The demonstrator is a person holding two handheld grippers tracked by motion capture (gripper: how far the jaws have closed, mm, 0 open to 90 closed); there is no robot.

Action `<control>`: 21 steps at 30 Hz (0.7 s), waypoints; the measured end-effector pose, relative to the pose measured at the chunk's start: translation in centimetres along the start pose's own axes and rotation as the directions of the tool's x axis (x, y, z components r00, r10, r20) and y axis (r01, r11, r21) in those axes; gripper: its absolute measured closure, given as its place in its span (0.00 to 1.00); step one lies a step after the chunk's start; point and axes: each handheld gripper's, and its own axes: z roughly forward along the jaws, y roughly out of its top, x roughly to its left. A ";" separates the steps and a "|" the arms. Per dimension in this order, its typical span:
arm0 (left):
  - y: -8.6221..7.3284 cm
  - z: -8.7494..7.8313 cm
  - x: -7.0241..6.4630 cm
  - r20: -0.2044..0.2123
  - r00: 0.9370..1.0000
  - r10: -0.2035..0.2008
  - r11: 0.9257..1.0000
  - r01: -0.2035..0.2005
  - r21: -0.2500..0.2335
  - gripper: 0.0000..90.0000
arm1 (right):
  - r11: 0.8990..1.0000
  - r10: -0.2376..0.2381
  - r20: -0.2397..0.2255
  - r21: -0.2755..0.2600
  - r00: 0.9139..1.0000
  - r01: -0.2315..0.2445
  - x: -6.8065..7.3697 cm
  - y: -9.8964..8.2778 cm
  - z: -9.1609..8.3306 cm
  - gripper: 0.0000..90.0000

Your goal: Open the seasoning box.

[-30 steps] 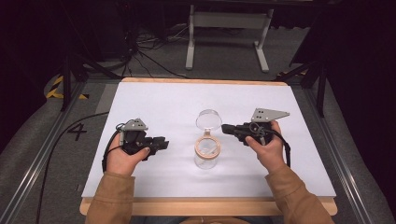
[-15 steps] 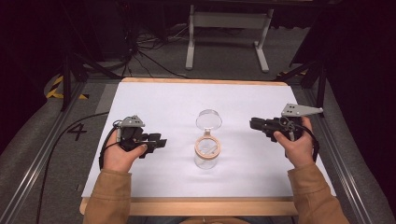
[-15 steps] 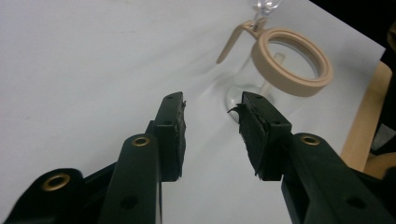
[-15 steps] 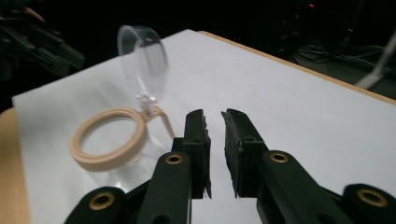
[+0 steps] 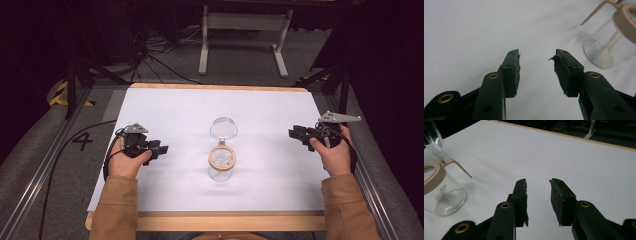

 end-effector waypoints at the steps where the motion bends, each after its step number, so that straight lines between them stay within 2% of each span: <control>1: -0.1 0.1 0.2 -0.007 1.000 -0.004 1.000 0.004 -0.002 0.61 | 1.000 0.024 0.001 0.004 1.000 -0.024 -0.4 -0.3 0.2 0.71; 8: -1.0 0.7 1.5 -0.039 0.999 -0.013 1.000 0.013 -0.007 0.61 | 0.996 0.048 0.075 0.071 0.996 -0.053 -2.5 -2.2 1.5 0.65; 10: -1.3 0.9 1.6 -0.045 0.999 -0.026 1.000 0.026 0.002 0.60 | 0.995 0.042 0.091 0.091 0.995 -0.050 -3.0 -2.7 2.0 0.62; 11: -1.3 1.0 1.7 -0.053 0.998 -0.016 1.000 0.016 0.014 0.60 | 0.994 0.042 0.103 0.100 0.994 -0.052 -3.2 -3.0 2.3 0.61; 13: -1.3 1.2 1.6 -0.066 0.998 -0.004 0.999 0.006 0.034 0.59 | 0.989 0.060 0.107 0.125 0.992 -0.074 -3.4 -3.4 2.8 0.58; 16: -1.2 1.5 1.3 -0.042 0.999 -0.013 0.999 0.014 0.041 0.58 | 0.978 0.081 0.107 0.184 0.991 -0.100 -3.7 -4.0 3.5 0.55; 17: -1.2 1.6 1.3 -0.033 0.999 -0.003 0.999 0.005 0.052 0.57 | 0.972 0.087 0.110 0.209 0.990 -0.109 -3.7 -4.1 3.7 0.55; 21: -1.1 1.7 1.2 -0.033 0.999 -0.003 0.998 0.005 0.064 0.55 | 0.961 0.084 0.111 0.253 0.990 -0.110 -3.7 -4.4 4.2 0.53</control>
